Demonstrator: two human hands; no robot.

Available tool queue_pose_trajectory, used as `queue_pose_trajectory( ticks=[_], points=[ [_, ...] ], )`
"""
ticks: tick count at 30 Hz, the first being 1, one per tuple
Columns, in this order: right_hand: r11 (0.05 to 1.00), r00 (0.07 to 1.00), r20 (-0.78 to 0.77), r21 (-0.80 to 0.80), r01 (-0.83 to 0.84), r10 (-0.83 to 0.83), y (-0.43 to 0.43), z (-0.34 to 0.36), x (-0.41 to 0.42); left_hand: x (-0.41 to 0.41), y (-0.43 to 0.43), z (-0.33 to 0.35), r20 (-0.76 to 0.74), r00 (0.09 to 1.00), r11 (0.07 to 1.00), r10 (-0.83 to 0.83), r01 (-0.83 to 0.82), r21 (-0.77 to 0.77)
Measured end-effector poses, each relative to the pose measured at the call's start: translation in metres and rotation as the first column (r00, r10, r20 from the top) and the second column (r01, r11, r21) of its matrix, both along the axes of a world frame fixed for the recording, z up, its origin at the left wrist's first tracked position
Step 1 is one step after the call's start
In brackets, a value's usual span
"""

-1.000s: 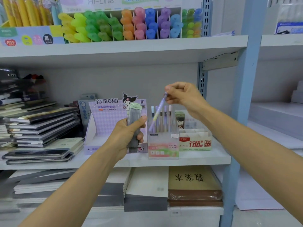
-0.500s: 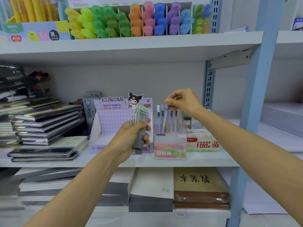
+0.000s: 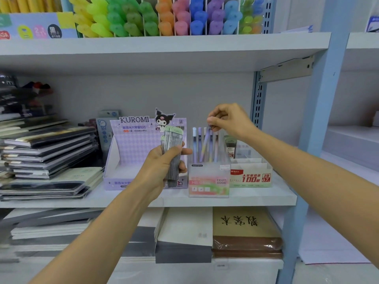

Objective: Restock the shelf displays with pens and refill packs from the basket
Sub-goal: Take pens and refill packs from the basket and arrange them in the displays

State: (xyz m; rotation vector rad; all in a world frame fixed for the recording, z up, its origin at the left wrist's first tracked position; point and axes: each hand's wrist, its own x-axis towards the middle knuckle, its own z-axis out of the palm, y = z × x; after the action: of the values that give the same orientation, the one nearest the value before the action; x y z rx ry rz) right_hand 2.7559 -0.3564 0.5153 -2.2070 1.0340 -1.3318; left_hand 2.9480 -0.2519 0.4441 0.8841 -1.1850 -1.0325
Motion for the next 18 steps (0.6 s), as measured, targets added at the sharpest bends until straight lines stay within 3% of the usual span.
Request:
queue_pose_trajectory(
  ticks=[8,13,15,18],
  points=[
    [1.0,0.993,-0.119,-0.015,-0.016,0.014,-0.001,0.002,0.003,0.002,-0.001,-0.002,0.064,0.998,1.0,-0.01,0.011,-0.023],
    [0.999,0.995,-0.099,-0.026,-0.026,0.023,-0.001,-0.007,0.012,0.002,-0.002,-0.003,0.067,0.998,1.0,-0.02,0.021,-0.02],
    [0.997,0.996,-0.089,-0.073,0.017,-0.023,-0.004,-0.012,0.019,0.001,-0.002,-0.003,0.069,0.997,0.999,-0.023,0.025,-0.022],
    [0.978,0.967,-0.193,-0.161,0.136,-0.166,-0.01,-0.02,0.023,0.003,-0.002,-0.003,0.083,0.996,0.999,-0.025,0.027,-0.027]
  ],
)
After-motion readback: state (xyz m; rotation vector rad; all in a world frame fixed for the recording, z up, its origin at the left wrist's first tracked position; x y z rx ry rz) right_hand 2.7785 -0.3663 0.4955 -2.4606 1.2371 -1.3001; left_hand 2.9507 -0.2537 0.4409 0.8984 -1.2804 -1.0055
